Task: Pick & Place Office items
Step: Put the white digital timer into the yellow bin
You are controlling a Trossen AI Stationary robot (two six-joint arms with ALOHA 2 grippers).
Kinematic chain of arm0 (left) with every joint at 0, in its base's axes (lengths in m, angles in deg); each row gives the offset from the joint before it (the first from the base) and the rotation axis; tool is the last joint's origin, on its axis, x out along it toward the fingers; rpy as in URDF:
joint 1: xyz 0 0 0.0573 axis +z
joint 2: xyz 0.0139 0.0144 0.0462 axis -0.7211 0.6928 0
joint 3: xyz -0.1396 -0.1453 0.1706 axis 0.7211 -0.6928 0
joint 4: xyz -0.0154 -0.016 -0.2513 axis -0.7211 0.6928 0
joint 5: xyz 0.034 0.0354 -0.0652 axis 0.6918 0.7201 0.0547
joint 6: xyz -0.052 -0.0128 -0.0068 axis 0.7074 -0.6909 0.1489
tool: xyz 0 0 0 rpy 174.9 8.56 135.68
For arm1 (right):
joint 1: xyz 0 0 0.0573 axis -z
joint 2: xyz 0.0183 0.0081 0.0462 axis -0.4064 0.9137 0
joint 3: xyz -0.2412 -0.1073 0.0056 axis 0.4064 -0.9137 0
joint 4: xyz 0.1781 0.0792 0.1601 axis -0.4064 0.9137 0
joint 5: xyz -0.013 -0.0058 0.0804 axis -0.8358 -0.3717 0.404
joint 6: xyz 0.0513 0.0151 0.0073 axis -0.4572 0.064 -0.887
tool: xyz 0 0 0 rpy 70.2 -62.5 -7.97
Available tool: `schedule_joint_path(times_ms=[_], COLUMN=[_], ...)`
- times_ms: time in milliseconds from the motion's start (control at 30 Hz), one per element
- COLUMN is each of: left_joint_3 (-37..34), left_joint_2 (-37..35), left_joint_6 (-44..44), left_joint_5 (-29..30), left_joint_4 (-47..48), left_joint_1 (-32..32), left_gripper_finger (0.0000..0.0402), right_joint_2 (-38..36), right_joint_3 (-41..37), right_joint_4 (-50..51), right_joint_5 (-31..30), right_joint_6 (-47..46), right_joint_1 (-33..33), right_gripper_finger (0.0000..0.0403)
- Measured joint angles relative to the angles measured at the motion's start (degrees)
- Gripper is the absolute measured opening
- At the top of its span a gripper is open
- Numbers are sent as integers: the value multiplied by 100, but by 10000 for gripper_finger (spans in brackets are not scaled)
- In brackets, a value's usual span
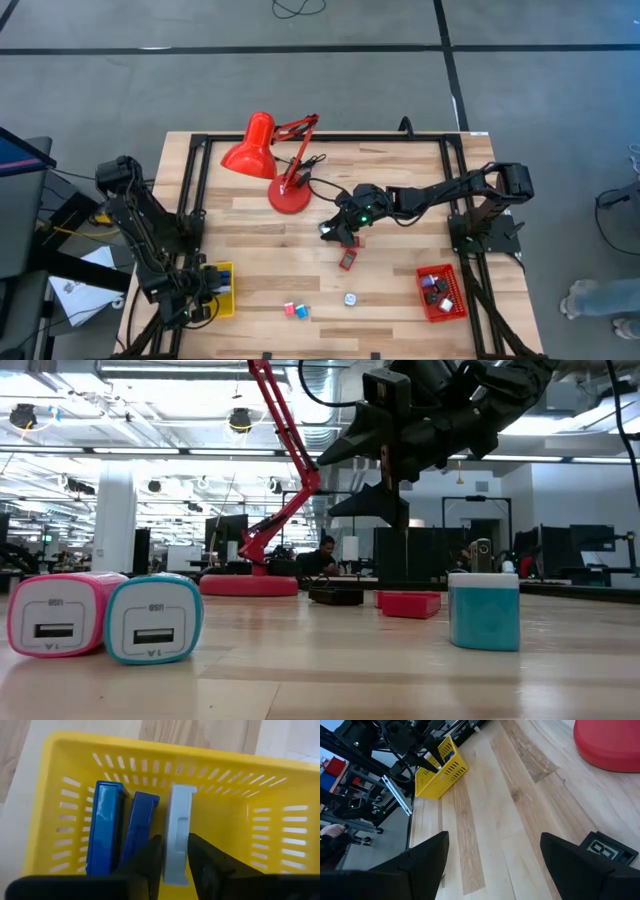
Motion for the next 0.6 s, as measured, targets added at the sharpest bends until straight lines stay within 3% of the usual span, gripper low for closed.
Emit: schedule_joint_path(times_ms=[367, 600], left_joint_3=[-2, -4], left_joint_2=[-32, -742], left_joint_6=[-9, -13], left_joint_5=[-125, -302], left_joint_4=[-9, 147], left_joint_1=[1, 0], left_gripper_finger=[128, 142], right_joint_2=[0, 0], right_joint_3=[0, 0], right_joint_4=[7, 356], right_joint_5=[9, 31], right_joint_6=[-2, 55], right_joint_1=[0, 7], right_gripper_finger=[306, 306])
